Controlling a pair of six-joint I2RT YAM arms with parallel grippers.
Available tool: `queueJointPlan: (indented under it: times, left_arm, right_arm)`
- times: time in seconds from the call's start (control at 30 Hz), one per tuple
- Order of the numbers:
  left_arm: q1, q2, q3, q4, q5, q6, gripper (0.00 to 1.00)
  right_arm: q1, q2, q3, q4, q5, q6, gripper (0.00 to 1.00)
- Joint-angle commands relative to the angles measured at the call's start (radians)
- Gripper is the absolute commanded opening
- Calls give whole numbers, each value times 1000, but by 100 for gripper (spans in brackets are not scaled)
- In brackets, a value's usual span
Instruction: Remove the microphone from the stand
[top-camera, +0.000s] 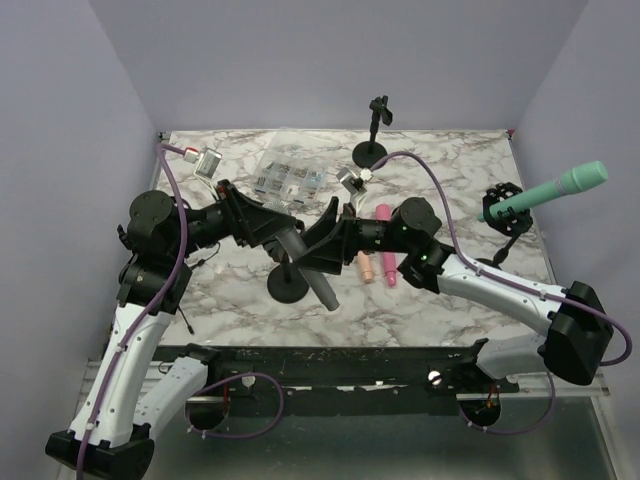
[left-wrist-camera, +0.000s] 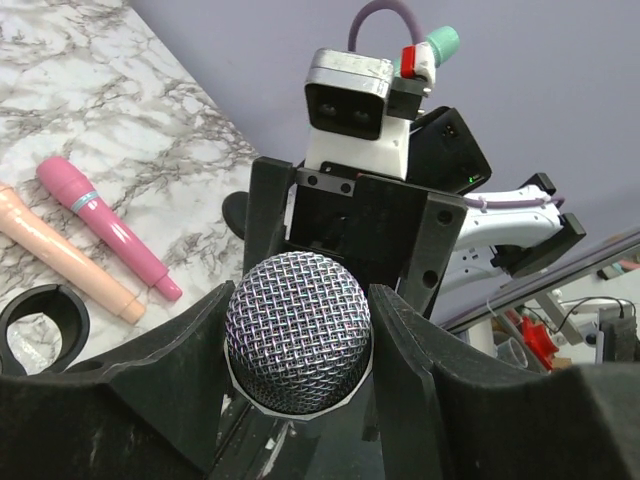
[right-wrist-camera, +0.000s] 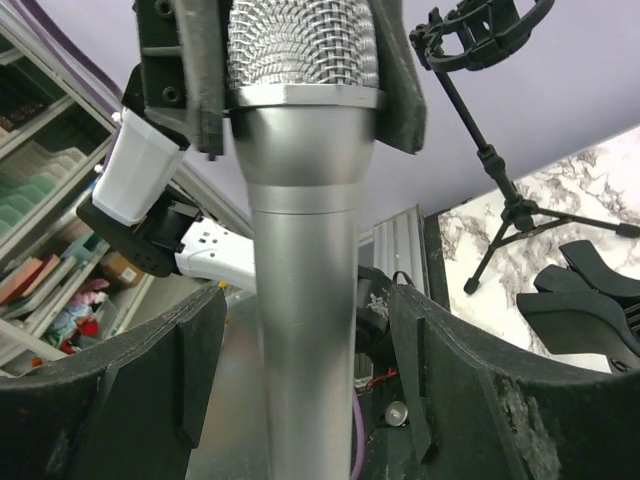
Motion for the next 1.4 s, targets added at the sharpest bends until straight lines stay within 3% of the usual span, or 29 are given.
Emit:
queueJointPlan:
  times: [0.0, 0.07, 0.13, 0.23, 0.3, 0.33, 0.37, 0.4, 0.43, 0.5, 0.7, 0.87, 0.97, 1.13, 1.37]
  left_arm:
    - [-6, -15, -17, 93, 59, -40, 0]
    - [-7, -15, -17, 91, 55, -37, 0]
    - [-7, -11, -13, 81, 59, -28, 0]
    - [-7, 3, 7, 42, 50, -16, 0]
    - [-7, 20, 36, 6, 55, 8, 0]
    - [-6, 29, 54, -21, 63, 24, 13]
    - [-6, 36, 75, -48, 62, 46, 46]
    - [-6, 39, 91, -86, 57, 69, 70]
    - [-6, 41, 110, -111, 50, 90, 86]
    - [-4, 35, 136, -156, 31, 135, 99]
    - [2, 5, 266, -350, -112, 324, 99]
    - [2, -57, 328, -493, -410, 447, 99]
    - [2, -102, 331, -566, -657, 504, 99]
    - [2, -170, 295, -618, -977, 565, 99]
    - [2, -243, 221, -612, -1105, 588, 98]
  right_arm:
    - [16, 13, -11, 63, 20, 24, 69]
    - [16, 15, -8, 47, 29, 21, 62]
    - [16, 12, -16, 43, 49, 16, 48]
    - [17, 12, -22, 30, 72, 6, 6]
    - [15, 4, -9, -31, 110, -20, 1]
    - [17, -4, -11, -48, 129, -33, 1]
    - [15, -13, -17, -55, 150, -48, 1]
    - [15, -26, -24, -66, 172, -63, 1]
    - [17, -38, -27, -81, 203, -73, 1]
    - [17, -68, -33, -114, 262, -95, 1]
    - [16, -191, -77, -208, 531, -161, 1]
    - [16, -271, -120, -311, 845, -210, 1]
    - [15, -280, -108, -402, 971, -236, 1]
    - [14, -219, -64, -543, 1093, -270, 1]
    - [13, -47, -5, -629, 1079, -266, 1]
